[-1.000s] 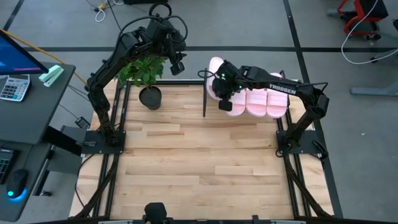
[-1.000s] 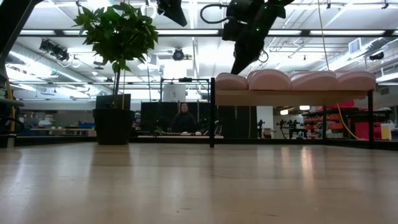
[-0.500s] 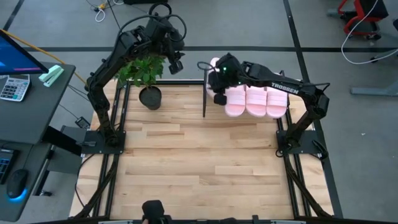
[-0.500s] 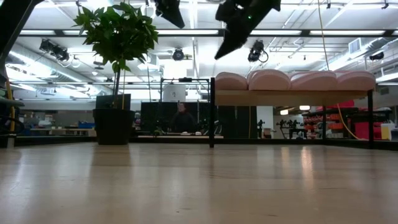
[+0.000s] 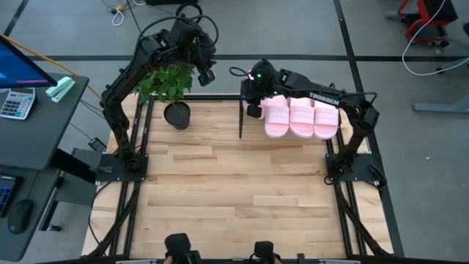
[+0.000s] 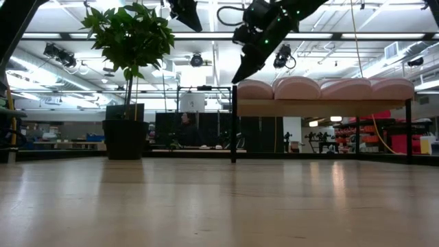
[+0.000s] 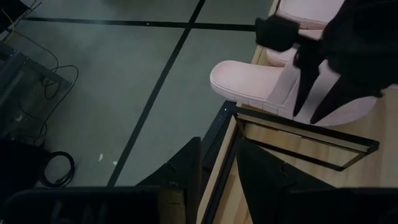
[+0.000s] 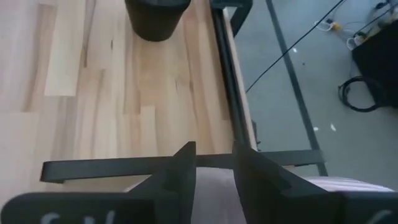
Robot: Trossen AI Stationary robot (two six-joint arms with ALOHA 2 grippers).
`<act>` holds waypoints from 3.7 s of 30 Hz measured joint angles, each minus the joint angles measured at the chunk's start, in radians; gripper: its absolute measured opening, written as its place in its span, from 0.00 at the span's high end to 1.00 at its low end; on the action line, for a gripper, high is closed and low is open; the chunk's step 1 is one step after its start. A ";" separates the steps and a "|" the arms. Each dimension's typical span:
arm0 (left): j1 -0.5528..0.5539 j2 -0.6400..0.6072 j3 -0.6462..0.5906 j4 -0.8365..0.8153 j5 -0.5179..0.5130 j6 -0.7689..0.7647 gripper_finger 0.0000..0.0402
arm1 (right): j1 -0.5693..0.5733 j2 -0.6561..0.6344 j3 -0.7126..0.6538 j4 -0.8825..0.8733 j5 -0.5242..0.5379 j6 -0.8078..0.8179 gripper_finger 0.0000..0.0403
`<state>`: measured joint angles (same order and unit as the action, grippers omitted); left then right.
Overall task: Pick and place slides into the shelf
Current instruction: Adjust the pink slides on the shelf
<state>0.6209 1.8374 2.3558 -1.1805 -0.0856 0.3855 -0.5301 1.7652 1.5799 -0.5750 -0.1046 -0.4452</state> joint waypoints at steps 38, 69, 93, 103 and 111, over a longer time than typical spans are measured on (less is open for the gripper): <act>0.000 0.000 0.000 -0.014 0.000 -0.008 0.73 | -0.003 0.018 -0.001 -0.227 0.104 -0.012 0.99; 0.005 0.000 0.000 -0.013 0.000 -0.006 0.73 | 0.091 0.016 0.161 -0.389 0.316 0.002 0.69; 0.073 0.000 0.000 -0.016 0.038 0.050 0.73 | 0.157 0.015 0.041 -0.407 0.507 0.099 0.65; 0.073 0.000 0.000 -0.023 0.039 0.056 0.73 | 0.161 0.015 0.032 -0.358 0.510 0.090 0.97; 0.073 0.000 0.000 -0.023 0.039 0.054 0.73 | 0.169 0.015 0.032 -0.286 0.472 0.019 0.99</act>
<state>0.6937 1.8374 2.3558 -1.2034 -0.0467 0.4398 -0.3611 1.7798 1.6123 -0.8611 0.3679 -0.4266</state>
